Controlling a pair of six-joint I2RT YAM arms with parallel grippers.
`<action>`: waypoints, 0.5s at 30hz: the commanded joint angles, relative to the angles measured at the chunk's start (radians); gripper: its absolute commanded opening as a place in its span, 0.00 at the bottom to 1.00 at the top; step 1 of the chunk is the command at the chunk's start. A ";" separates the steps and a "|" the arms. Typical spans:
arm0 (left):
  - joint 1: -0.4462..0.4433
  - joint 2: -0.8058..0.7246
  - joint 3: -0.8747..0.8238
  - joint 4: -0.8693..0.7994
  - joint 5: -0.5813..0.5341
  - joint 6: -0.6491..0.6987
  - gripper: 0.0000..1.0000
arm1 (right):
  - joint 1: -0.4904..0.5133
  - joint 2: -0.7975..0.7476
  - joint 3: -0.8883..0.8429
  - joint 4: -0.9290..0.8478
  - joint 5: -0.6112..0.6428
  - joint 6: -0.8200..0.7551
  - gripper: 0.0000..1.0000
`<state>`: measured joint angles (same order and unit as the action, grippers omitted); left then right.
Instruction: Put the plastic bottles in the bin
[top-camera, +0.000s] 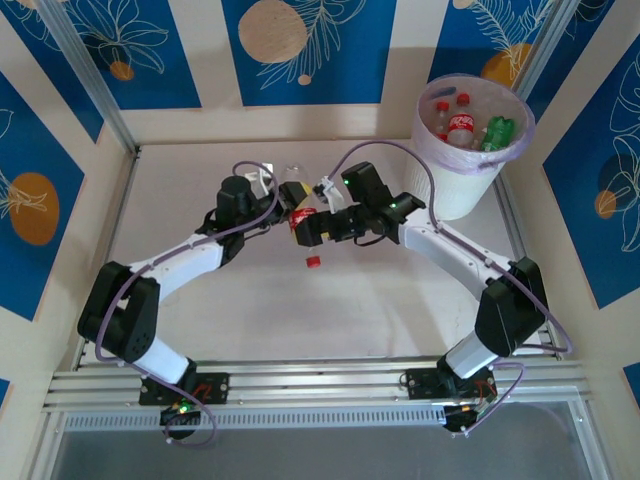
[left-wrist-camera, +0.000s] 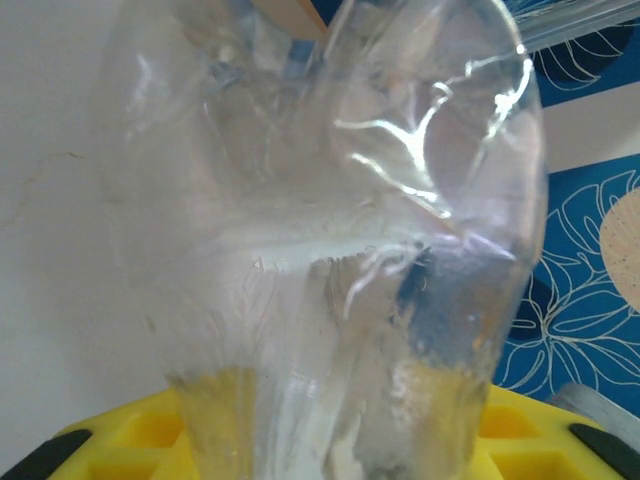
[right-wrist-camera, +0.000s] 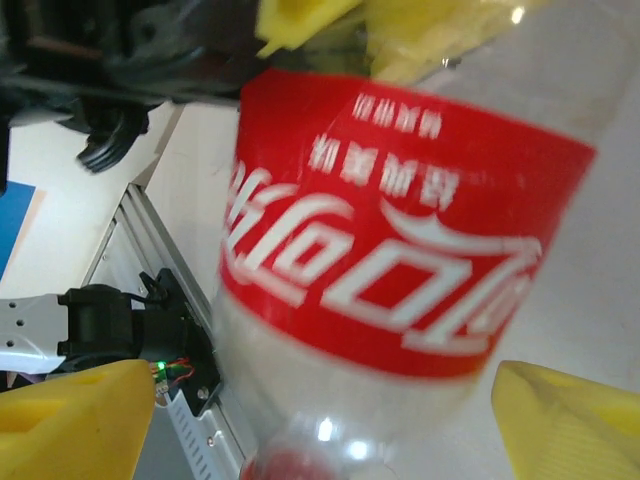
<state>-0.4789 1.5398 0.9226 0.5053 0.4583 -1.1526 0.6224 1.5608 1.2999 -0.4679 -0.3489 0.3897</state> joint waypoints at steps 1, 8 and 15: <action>-0.025 -0.028 -0.013 0.075 -0.019 -0.035 0.29 | 0.001 0.023 0.025 0.036 -0.029 0.012 0.84; -0.038 -0.028 -0.023 0.087 -0.025 -0.046 0.36 | -0.020 0.018 0.004 0.050 -0.015 0.026 0.59; -0.036 -0.024 -0.025 0.108 -0.033 -0.059 0.82 | -0.035 -0.006 0.002 0.031 -0.013 0.010 0.47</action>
<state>-0.5045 1.5398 0.9012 0.5568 0.4141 -1.2060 0.6075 1.5780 1.3006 -0.4252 -0.3687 0.4046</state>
